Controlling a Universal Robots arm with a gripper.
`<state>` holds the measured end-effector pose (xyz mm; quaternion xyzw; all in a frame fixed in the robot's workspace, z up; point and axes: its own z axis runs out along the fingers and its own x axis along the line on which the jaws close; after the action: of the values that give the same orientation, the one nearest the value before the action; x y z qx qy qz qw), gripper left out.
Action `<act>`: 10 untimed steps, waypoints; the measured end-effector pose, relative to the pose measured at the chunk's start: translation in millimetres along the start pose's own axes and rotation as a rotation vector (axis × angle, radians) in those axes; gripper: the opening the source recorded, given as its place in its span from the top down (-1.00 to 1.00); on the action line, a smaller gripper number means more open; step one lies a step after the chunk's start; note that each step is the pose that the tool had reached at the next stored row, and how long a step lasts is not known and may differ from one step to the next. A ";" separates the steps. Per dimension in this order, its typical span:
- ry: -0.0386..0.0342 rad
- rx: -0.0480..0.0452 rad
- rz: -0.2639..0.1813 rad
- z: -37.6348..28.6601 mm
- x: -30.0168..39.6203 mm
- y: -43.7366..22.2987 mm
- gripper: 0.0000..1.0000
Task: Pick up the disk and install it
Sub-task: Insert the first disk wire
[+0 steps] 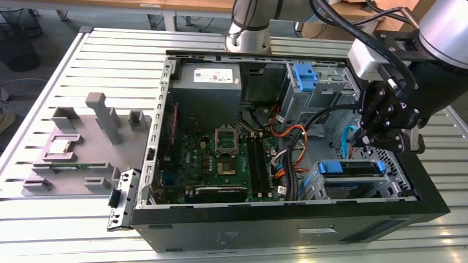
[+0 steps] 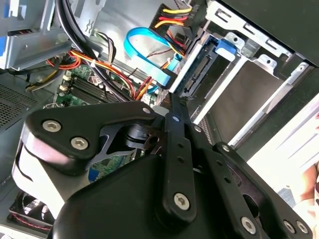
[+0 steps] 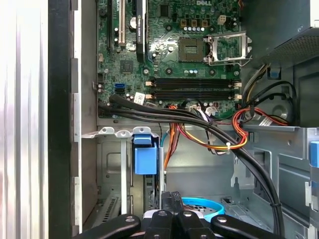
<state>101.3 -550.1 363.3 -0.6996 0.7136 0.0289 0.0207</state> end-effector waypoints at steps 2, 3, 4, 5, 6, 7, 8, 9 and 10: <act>-0.0016 0.0000 0.000 0.2 -2.2 0.1 0.79; -0.0024 0.0000 0.000 0.3 -3.4 0.1 0.79; -0.0032 0.0000 0.000 0.4 -4.6 0.1 0.79; -0.0038 -0.0001 0.000 0.4 -5.8 0.1 0.79; -0.0040 -0.0001 0.000 0.5 -6.6 0.1 0.79; -0.0040 -0.0001 0.000 0.6 -7.2 0.2 0.79; -0.0040 -0.0001 0.000 0.6 -7.6 0.2 0.79; -0.0039 -0.0001 0.000 0.6 -8.0 0.2 0.79; -0.0040 -0.0001 0.000 0.6 -8.3 0.2 0.79</act>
<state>101.3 -541.8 363.3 -0.6996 0.7136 0.0304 0.0221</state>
